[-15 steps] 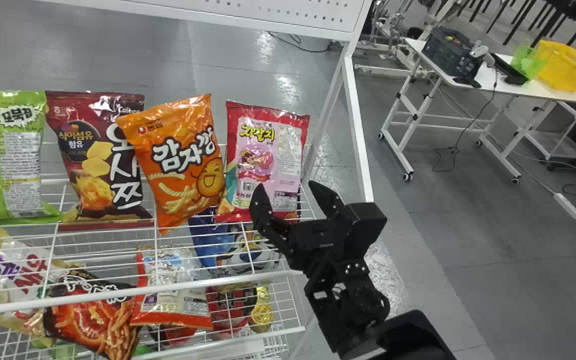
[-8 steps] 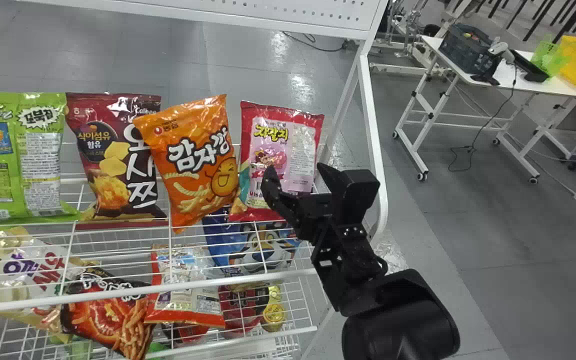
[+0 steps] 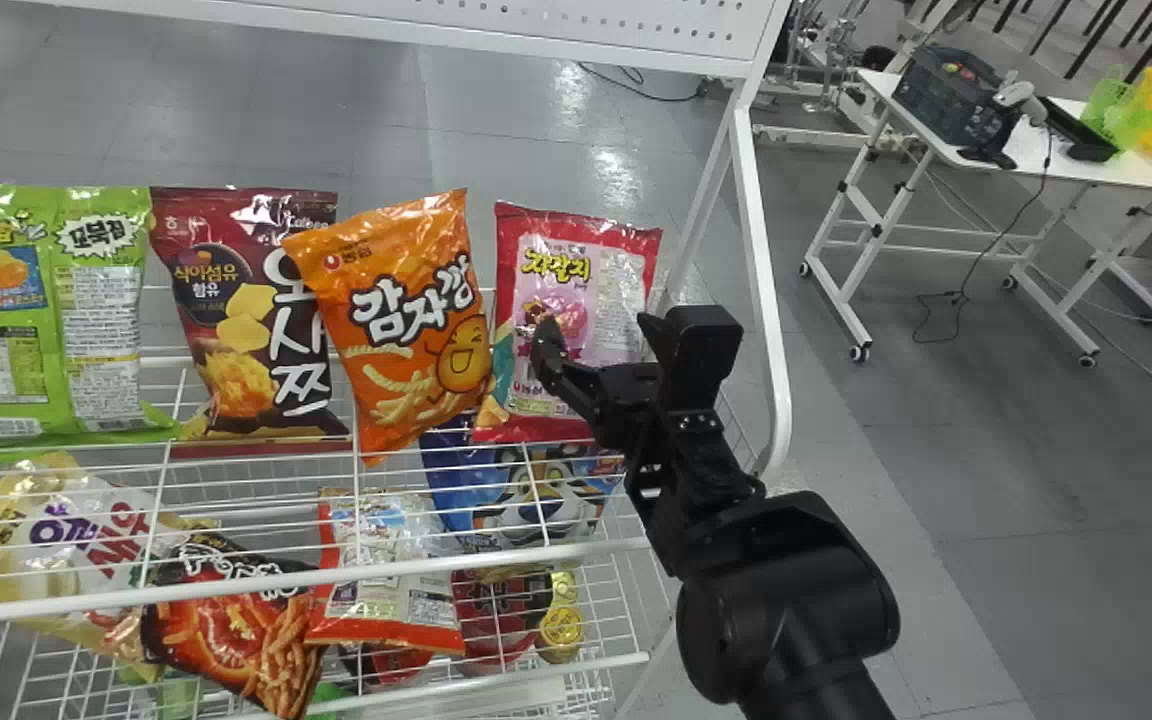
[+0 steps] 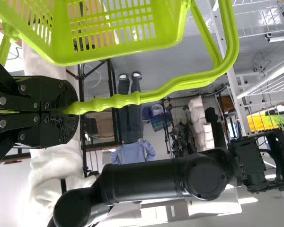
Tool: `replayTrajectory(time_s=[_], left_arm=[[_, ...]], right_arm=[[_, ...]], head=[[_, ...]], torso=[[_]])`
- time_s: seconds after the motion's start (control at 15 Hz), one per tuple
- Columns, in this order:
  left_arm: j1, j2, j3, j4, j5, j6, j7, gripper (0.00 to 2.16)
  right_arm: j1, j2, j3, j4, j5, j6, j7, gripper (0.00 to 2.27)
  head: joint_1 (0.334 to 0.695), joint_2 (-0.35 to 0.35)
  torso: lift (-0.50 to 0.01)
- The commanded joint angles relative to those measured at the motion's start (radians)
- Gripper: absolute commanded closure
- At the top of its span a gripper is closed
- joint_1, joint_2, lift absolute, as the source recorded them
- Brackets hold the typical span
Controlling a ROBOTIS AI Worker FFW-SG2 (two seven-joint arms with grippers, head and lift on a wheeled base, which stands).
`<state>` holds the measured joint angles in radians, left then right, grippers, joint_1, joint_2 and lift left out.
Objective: Hold basket handle with left hand then pick Jagalchi snack with right hand and place into basket
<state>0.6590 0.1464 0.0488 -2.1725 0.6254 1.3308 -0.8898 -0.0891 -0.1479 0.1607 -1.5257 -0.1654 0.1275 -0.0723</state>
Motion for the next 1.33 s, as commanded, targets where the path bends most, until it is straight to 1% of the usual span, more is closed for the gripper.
replayTrajectory(time_s=[0.0,0.27,0.47,0.6,0.67,0.8,0.87,0.93,1.0,1.07,1.13,1.27], left_arm=[[-0.009,-0.004,-0.001,0.014,0.000,0.000,-0.005,1.21],[-0.015,-0.007,0.000,0.036,0.002,-0.006,-0.014,1.21],[-0.021,-0.007,0.003,0.051,0.007,-0.012,-0.014,1.21],[-0.022,-0.007,0.011,0.065,0.013,-0.012,-0.015,1.21],[-0.022,-0.007,0.011,0.068,0.014,-0.018,-0.017,1.21],[-0.024,-0.007,0.014,0.076,0.019,-0.028,-0.021,1.21],[-0.024,-0.007,0.016,0.077,0.019,-0.031,-0.021,1.21],[-0.027,-0.007,0.016,0.088,0.019,-0.034,-0.021,1.21],[-0.030,-0.007,0.016,0.095,0.019,-0.043,-0.021,1.21],[-0.030,-0.007,0.016,0.103,0.019,-0.046,-0.021,1.21],[-0.030,-0.007,0.016,0.105,0.019,-0.046,-0.021,1.21],[-0.030,-0.007,0.017,0.109,0.019,-0.052,-0.021,1.21]], right_arm=[[-0.024,0.004,0.006,0.027,0.015,0.010,0.000,0.08],[-0.077,0.004,0.006,0.091,0.029,0.034,0.002,0.08],[-0.100,0.005,0.036,0.130,0.033,0.034,0.005,0.08],[-0.110,0.010,0.040,0.148,0.033,0.037,0.008,0.13],[-0.113,0.010,0.040,0.151,0.027,0.053,0.019,0.28],[-0.116,0.010,0.040,0.151,0.029,0.090,0.029,0.51],[-0.121,0.016,0.040,0.159,0.018,0.126,0.071,0.65],[-0.123,0.022,0.036,0.162,0.021,0.130,0.086,0.89],[-0.120,0.025,0.036,0.160,0.020,0.123,0.095,1.34],[-0.113,0.028,0.036,0.157,0.023,0.102,0.091,1.90],[-0.106,0.030,0.034,0.154,0.029,0.074,0.077,2.23],[-0.089,0.028,0.031,0.141,0.029,0.016,0.052,2.24]], head=[[0.695,-0.275],[0.695,-0.271],[0.695,-0.270],[0.695,-0.257],[0.695,-0.251],[0.695,-0.239],[0.695,-0.236],[0.695,-0.232],[0.695,-0.225],[0.695,-0.212],[0.695,-0.208],[0.695,-0.208]], torso=[[-0.010],[-0.010],[-0.010],[-0.010],[-0.010],[-0.010],[-0.010],[-0.010],[-0.010],[-0.010],[-0.010],[-0.010]])
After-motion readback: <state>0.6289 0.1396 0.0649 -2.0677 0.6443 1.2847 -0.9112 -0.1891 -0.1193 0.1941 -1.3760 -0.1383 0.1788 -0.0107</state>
